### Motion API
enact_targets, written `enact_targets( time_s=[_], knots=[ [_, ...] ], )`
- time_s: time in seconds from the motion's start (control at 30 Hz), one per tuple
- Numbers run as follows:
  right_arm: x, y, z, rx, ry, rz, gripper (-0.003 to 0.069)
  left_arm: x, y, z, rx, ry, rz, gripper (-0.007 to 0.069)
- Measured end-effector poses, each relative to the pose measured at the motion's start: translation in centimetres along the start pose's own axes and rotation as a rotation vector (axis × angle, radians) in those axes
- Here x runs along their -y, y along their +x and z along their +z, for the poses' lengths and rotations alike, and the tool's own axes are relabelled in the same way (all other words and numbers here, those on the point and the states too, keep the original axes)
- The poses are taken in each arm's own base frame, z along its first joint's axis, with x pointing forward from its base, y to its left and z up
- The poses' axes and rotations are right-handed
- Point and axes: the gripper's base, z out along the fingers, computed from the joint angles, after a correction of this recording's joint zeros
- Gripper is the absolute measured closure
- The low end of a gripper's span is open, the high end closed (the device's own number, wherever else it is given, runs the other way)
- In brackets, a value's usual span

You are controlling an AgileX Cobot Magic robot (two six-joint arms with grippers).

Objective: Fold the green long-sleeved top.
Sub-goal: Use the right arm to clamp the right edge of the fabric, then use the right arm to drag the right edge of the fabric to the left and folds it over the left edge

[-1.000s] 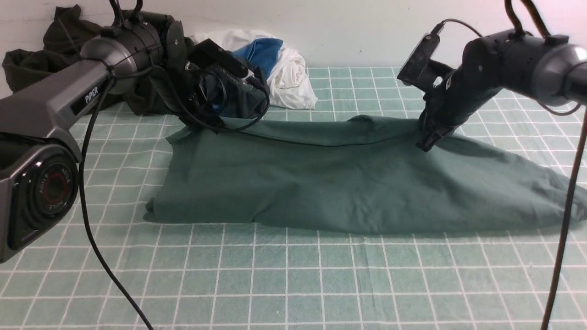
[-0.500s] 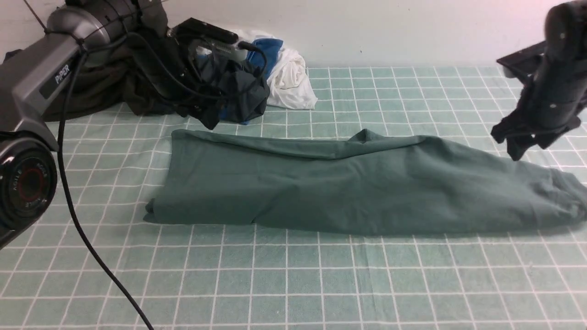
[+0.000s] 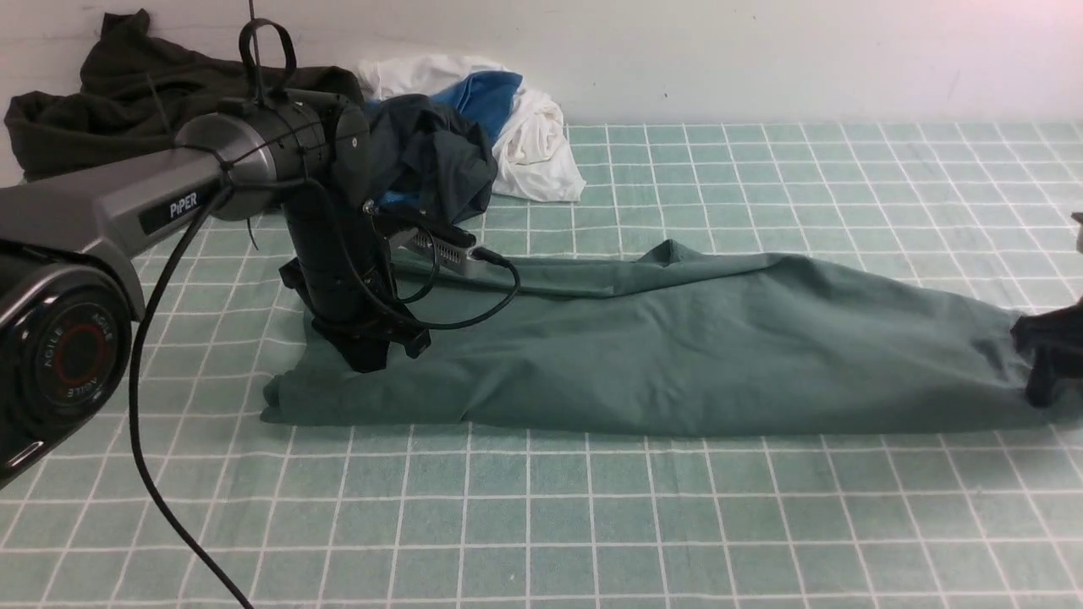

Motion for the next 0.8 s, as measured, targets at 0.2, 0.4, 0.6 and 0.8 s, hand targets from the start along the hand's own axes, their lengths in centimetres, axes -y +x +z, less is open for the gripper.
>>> enact_targets(
  time_s=[0.2, 0.4, 0.6, 0.8],
  knots=[
    [1.0, -0.1, 1.1, 0.000, -0.011, 0.085, 0.0277, -0.1, 0.0, 0.0, 0.002, 0.004, -0.004, 0.0628],
    [0.7, -0.3, 1.2, 0.024, -0.032, 0.081, 0.0279, 0.0, 0.0, 0.0, 0.002, 0.005, -0.005, 0.0628],
    [0.0, -0.6, 1.3, 0.030, -0.042, 0.026, 0.0405, -0.1, 0.1, -0.1, 0.004, 0.002, -0.004, 0.0628],
    [0.1, -1.4, -0.8, 0.064, 0.018, -0.032, 0.0623, -0.1, 1.0, -3.5, 0.012, -0.069, 0.022, 0.0628]
  ],
)
